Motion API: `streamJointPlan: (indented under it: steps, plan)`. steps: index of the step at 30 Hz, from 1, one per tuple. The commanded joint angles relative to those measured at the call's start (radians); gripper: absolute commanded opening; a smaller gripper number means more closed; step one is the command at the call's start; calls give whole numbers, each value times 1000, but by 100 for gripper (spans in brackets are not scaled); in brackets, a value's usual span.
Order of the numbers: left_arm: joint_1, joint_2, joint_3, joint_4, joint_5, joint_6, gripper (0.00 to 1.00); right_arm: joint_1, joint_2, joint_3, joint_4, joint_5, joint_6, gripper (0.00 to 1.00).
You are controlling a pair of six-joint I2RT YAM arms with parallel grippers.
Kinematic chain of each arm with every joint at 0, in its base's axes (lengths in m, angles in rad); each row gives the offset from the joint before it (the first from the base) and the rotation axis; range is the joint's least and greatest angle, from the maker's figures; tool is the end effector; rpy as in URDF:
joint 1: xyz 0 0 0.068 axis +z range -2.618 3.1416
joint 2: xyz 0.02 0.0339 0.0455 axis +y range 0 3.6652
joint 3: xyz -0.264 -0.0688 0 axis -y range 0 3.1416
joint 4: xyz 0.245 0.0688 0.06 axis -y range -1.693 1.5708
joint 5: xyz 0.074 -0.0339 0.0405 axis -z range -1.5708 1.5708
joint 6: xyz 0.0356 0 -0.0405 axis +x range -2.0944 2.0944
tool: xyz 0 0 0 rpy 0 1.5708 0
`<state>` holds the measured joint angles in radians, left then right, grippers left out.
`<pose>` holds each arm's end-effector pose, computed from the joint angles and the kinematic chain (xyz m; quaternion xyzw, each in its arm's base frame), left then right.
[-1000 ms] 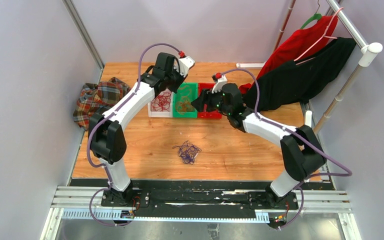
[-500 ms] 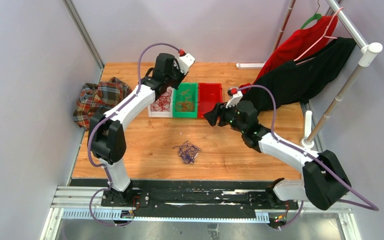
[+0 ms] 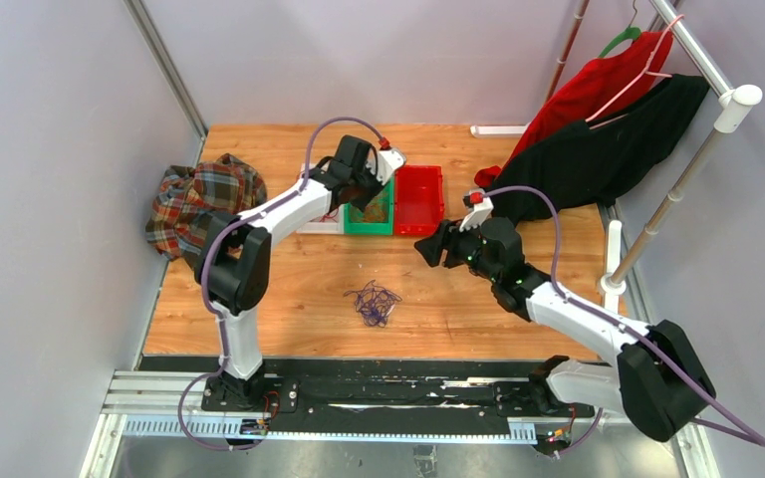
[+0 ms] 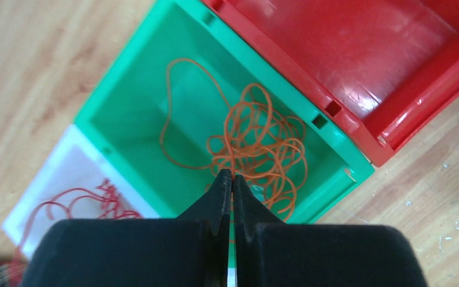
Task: Untangle the cables
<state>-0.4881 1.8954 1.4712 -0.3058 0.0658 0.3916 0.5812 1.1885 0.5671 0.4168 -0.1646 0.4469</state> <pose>0.3820 -0.2055 0.2445 0.4007 0.8199 -0.0497 0.4060 0.2162 0.1490 0.2424 -0.1036 0.7678 0.3648 0.5164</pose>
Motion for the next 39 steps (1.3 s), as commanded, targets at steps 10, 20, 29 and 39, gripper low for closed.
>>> streamJointPlan:
  steps: [10, 20, 29, 39]
  plan:
    - [-4, 81, 111, -127, -28, 0, 41, -12, -200, -85, -109, -16, 3, 62]
    - [9, -65, 275, -453, 116, 57, 75, 27, -138, -96, -77, -104, -8, 66]
    - [62, -323, 112, -564, 248, 69, 99, 152, 136, 4, -80, -235, -134, 65]
    - [65, -539, -149, -570, 457, 89, 98, 195, 346, 120, -107, -286, -189, 45]
